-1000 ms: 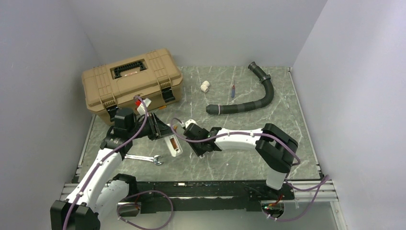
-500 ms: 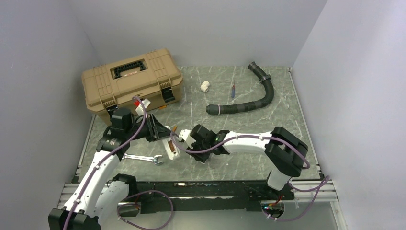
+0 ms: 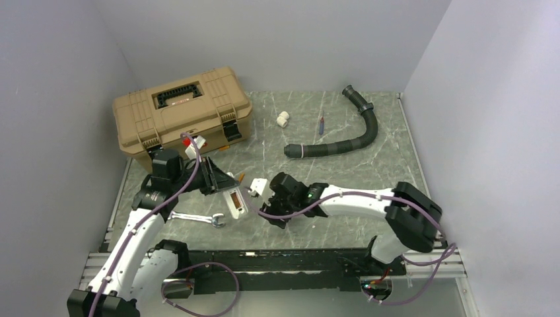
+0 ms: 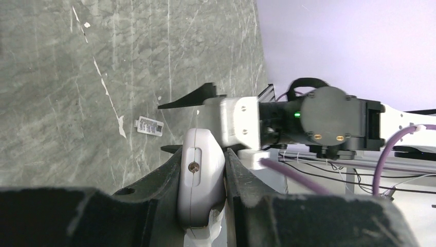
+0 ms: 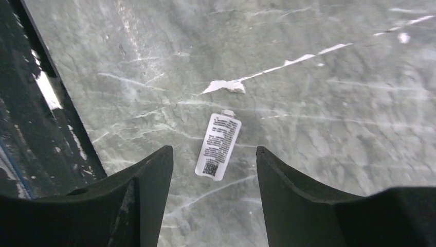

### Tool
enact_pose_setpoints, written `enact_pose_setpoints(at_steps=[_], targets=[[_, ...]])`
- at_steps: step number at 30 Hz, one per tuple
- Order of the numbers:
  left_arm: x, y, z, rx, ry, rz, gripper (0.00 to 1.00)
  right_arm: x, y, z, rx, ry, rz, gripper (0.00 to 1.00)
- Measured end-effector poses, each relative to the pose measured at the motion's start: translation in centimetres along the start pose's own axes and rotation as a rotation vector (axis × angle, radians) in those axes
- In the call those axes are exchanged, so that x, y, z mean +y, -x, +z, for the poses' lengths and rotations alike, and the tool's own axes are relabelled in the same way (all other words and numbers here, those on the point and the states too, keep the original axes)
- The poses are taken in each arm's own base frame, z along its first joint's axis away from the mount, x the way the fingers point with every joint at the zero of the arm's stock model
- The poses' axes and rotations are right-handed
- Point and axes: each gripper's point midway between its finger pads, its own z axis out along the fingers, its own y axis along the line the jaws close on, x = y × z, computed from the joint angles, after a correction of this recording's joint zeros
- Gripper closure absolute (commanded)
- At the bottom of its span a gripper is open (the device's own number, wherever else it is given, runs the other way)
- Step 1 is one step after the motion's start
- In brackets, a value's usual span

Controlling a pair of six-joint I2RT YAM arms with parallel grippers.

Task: Load the batteries into the remote control
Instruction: Adjust the battery cover at the center of the board.

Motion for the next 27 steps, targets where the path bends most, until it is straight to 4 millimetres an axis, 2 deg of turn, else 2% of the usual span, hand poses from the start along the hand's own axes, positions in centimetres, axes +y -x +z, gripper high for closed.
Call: enact_pose_setpoints(at_steps=[4,6,9,12,17,21,27], targets=[[0.1,0.0,0.0,-0.001,0.002,-0.003,1.0,-0.4,1.9,-2.2,-0.101,-0.045,0.059,0.54],[0.2,0.0,0.0,-0.002,0.003,-0.004,1.0,-0.3,3.0,-3.1,-0.158,-0.045,0.109,0.73],[0.2,0.1,0.0,-0.006,0.002,-0.003,1.0,0.3,3.5,-3.8,-0.19,-0.028,0.196,0.99],[0.1,0.2,0.0,-0.007,0.001,-0.006,1.0,1.3,2.8,-3.6,-0.177,0.009,0.298,1.0],[0.2,0.2,0.1,-0.006,0.002,-0.013,1.0,3.0,0.3,-2.4,-0.099,0.066,0.454,1.0],[0.3,0.3,0.3,-0.004,0.003,-0.019,1.0,3.3,-1.2,-1.5,-0.042,0.064,0.523,1.0],[0.3,0.6,0.4,-0.01,-0.002,-0.016,1.0,3.5,-2.3,-0.5,0.004,0.058,0.563,1.0]])
